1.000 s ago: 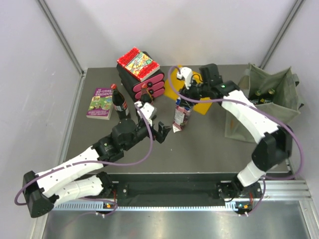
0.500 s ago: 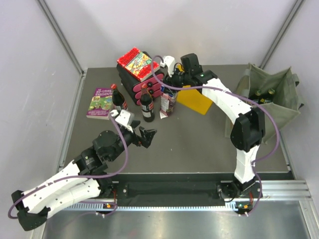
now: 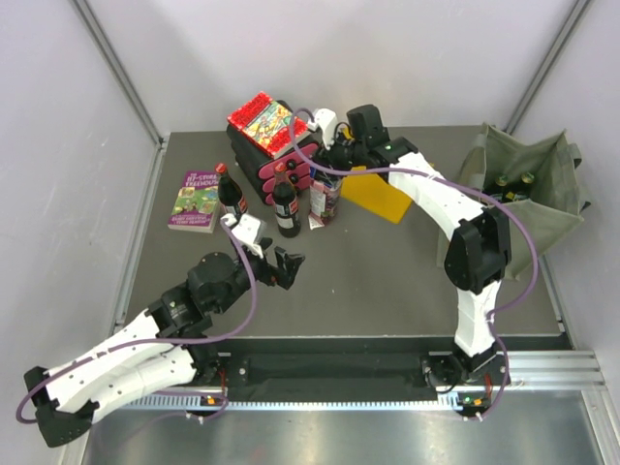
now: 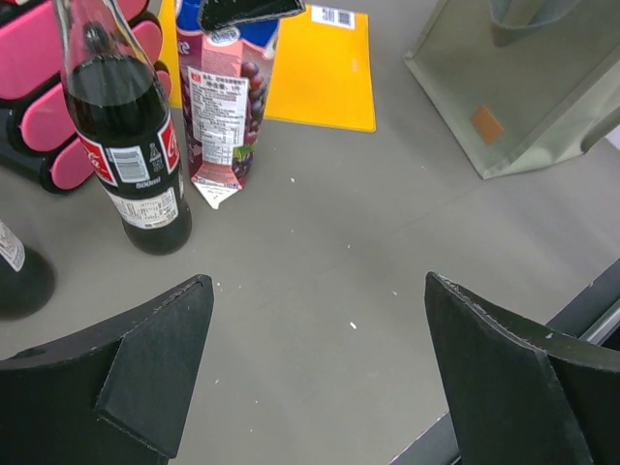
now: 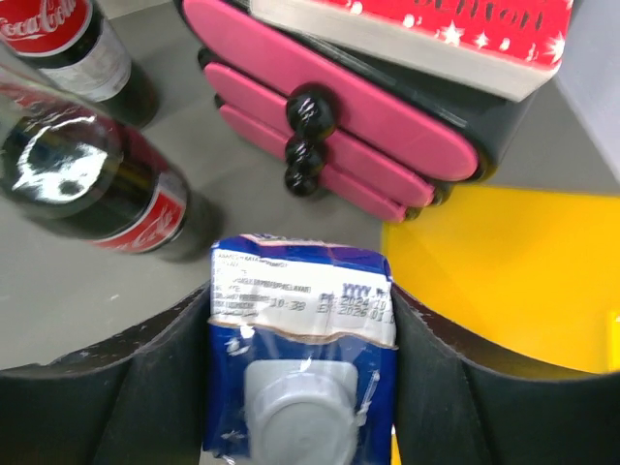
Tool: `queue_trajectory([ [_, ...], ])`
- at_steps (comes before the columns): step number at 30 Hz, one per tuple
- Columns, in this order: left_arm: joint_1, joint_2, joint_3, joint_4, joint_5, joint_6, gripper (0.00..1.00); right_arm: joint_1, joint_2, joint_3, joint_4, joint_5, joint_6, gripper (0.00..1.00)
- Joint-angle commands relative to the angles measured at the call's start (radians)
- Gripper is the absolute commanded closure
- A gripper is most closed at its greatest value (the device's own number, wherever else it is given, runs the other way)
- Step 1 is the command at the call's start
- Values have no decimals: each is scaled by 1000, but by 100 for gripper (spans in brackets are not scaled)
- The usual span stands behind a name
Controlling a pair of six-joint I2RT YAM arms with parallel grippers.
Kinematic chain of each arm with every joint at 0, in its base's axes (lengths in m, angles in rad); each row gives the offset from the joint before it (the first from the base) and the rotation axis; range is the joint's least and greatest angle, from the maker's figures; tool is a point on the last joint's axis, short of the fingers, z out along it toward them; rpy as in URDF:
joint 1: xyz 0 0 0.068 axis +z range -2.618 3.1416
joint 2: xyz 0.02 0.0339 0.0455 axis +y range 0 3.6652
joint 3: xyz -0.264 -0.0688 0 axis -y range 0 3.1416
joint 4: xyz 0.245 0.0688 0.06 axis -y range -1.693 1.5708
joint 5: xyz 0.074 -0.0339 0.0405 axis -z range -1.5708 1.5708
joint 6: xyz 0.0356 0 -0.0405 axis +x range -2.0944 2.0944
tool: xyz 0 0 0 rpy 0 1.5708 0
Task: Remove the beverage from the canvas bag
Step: Place the drink at the center of the board.
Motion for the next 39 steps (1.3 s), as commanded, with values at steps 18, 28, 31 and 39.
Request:
queue_trajectory([
  [18, 0, 80, 37, 87, 35, 24, 5, 21, -118, -20, 193, -10, -11, 0],
  [28, 1, 101, 82, 87, 49, 31, 6, 17, -167, 35, 186, -22, 37, 0],
  [31, 0, 138, 129, 99, 72, 29, 5, -8, -242, 35, 170, -47, 60, 0],
  [39, 1, 382, 322, 176, 184, -32, 1, -167, -569, -138, 123, -68, 83, 1],
])
